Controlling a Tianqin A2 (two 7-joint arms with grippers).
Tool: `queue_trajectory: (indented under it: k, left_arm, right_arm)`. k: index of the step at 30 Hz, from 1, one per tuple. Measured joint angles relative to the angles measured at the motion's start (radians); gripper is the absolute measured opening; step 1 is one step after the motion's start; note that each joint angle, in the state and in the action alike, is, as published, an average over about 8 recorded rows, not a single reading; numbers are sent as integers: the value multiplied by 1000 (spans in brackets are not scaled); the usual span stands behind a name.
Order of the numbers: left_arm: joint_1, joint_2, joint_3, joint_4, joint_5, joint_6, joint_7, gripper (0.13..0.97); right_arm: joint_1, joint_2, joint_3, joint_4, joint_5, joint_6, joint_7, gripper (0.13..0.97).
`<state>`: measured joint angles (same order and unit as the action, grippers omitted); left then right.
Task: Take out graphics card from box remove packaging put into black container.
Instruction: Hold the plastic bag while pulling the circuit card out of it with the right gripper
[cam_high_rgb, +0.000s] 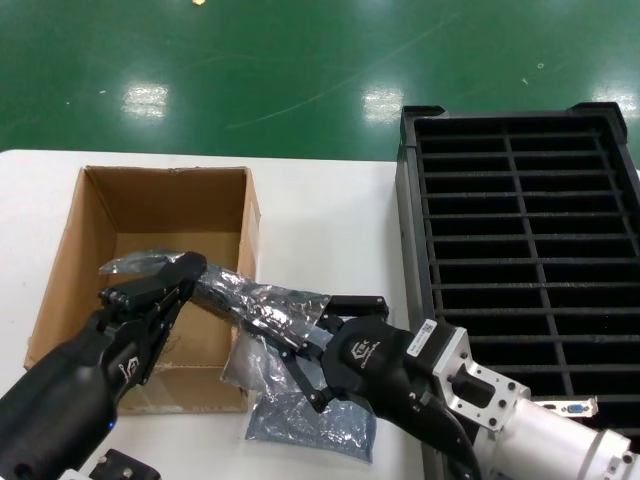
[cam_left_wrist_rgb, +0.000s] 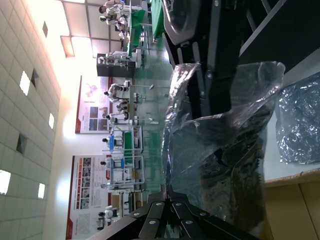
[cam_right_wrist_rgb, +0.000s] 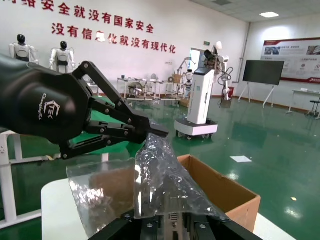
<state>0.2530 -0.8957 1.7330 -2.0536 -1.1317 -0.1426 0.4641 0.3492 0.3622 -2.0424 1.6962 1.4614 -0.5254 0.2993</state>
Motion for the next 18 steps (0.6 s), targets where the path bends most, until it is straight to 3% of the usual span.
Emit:
queue_trajectory:
  k: [18]
  left_arm:
    - [0, 0, 0, 0, 0, 0, 0, 139]
  right_arm:
    - [-63, 43, 26, 87, 18, 7, -20, 186]
